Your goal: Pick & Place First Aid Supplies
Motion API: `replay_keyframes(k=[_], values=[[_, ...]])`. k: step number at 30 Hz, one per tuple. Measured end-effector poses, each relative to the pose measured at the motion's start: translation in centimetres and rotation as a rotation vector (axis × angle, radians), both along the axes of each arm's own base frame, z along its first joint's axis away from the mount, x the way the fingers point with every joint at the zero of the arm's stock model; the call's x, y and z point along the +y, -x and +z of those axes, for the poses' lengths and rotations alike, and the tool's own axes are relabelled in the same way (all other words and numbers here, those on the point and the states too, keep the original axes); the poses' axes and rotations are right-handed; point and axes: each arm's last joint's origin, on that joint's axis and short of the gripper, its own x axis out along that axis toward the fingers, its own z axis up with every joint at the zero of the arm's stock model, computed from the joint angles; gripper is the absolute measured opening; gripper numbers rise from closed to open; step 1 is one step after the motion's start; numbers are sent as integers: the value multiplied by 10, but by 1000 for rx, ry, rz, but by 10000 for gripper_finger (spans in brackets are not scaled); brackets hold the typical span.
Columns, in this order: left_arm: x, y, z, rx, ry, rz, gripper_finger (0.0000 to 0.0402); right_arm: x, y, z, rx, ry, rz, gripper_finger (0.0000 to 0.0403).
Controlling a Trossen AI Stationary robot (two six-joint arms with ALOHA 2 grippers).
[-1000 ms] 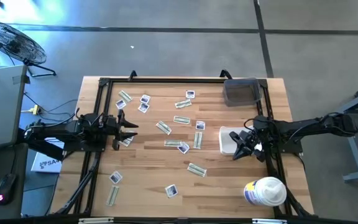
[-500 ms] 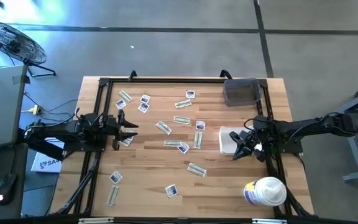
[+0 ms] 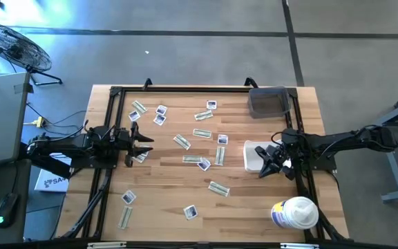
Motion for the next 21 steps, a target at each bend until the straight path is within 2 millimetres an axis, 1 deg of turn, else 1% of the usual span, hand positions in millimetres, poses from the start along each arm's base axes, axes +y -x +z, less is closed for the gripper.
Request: replay_keyframes(k=[21], values=[[0, 0, 0, 0, 0, 0, 156, 0, 0, 0, -4, -5, 11, 5]])
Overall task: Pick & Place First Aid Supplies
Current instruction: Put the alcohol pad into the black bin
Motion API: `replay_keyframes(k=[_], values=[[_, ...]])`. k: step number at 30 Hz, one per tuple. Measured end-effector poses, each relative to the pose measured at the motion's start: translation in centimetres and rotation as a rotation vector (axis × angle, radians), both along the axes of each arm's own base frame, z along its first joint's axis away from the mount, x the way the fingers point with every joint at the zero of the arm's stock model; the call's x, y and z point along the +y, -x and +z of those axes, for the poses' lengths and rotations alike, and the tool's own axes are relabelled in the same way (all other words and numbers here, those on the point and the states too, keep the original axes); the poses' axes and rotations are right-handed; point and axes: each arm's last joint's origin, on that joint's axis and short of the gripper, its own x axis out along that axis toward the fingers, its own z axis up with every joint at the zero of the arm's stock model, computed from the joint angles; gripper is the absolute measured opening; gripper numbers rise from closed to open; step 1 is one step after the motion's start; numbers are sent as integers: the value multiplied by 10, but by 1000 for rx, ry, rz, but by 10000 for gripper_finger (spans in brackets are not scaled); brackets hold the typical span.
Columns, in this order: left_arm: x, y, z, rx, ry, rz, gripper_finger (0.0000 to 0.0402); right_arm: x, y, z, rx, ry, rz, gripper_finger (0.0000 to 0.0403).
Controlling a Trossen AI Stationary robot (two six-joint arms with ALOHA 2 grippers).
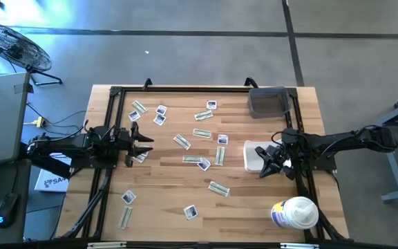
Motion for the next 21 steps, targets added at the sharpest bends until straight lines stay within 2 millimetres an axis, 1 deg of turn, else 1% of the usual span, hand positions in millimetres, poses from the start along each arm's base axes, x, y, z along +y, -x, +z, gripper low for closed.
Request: replay_keyframes(k=[2, 6, 12, 15, 18, 21], values=[[0, 0, 0, 0, 0, 0, 156, 0, 0, 0, -15, 22, -18, 5], [0, 0, 0, 0, 0, 0, 156, -3, -2, 0, -91, 126, -91, 5], [0, 0, 0, 0, 0, 0, 156, -11, -8, 11, -209, 185, -324, 5], [0, 0, 0, 0, 0, 0, 156, -14, -10, 24, -332, 190, -442, 5], [0, 0, 0, 0, 0, 0, 156, -17, -8, 43, -526, 180, -588, 5], [0, 0, 0, 0, 0, 0, 156, -20, -6, 63, -681, 174, -693, 5]])
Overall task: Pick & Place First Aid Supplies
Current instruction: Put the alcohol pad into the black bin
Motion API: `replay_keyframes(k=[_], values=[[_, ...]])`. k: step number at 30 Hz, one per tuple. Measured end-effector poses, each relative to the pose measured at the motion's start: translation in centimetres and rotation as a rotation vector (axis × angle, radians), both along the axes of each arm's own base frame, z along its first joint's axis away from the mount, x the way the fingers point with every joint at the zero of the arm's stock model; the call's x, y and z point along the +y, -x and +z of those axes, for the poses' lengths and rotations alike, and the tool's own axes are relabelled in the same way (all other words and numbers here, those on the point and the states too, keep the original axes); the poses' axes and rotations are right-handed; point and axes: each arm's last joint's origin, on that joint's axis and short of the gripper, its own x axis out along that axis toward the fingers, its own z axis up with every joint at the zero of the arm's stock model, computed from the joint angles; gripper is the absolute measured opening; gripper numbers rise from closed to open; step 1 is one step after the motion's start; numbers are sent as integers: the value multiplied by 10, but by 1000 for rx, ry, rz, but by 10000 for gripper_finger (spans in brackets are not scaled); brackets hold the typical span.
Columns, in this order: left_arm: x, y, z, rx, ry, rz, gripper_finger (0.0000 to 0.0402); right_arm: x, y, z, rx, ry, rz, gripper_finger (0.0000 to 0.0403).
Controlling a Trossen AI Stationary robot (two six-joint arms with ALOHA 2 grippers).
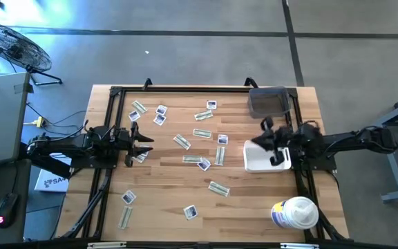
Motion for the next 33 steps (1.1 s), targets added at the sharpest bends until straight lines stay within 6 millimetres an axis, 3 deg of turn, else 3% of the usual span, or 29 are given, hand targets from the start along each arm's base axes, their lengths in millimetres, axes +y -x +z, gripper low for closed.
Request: replay_keyframes(k=[5, 14, 19, 33], values=[[0, 0, 0, 0, 0, 0, 156, -3, -5, 34, -95, 111, -69, 5], [0, 0, 0, 0, 0, 0, 156, -7, -27, 77, 139, 209, -143, 5], [0, 0, 0, 0, 0, 0, 156, -9, -32, 87, 145, 183, -152, 5], [0, 0, 0, 0, 0, 0, 156, -9, -38, 91, 85, 107, -134, 5]])
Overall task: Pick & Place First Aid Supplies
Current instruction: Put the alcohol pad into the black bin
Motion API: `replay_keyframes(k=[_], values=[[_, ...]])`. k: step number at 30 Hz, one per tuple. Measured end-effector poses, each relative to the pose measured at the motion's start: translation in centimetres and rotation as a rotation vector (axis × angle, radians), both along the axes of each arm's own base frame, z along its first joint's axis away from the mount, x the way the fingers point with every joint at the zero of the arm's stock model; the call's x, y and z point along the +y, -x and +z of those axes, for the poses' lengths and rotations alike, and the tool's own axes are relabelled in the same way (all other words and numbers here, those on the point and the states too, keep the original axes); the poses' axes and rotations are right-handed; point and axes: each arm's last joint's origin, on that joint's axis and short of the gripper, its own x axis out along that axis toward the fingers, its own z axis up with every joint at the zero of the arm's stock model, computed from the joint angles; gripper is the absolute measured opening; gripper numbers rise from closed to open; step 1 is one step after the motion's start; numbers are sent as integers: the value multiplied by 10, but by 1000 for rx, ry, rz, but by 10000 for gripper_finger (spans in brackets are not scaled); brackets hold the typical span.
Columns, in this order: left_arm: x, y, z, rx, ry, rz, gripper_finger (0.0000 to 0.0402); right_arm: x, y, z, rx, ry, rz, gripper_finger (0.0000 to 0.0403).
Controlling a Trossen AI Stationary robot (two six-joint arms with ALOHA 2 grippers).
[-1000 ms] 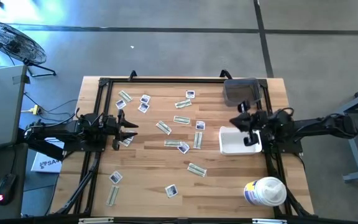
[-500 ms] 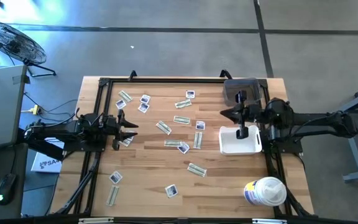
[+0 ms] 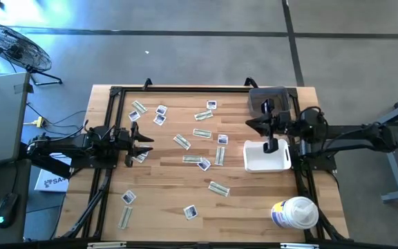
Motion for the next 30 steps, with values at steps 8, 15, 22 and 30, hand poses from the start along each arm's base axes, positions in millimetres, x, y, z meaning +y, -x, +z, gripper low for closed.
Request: replay_keyframes(k=[8, 15, 22, 30], values=[[0, 0, 0, 0, 0, 0, 156, -3, -50, -19, 55, -35, -5, 2], [0, 0, 0, 0, 0, 0, 156, -8, -95, -26, 200, -54, -40, 1], [0, 0, 0, 1, 0, 0, 156, -12, -108, -35, 358, -76, -137, 1], [0, 0, 0, 0, 0, 0, 156, -26, -132, -45, 686, -135, -179, 1]])
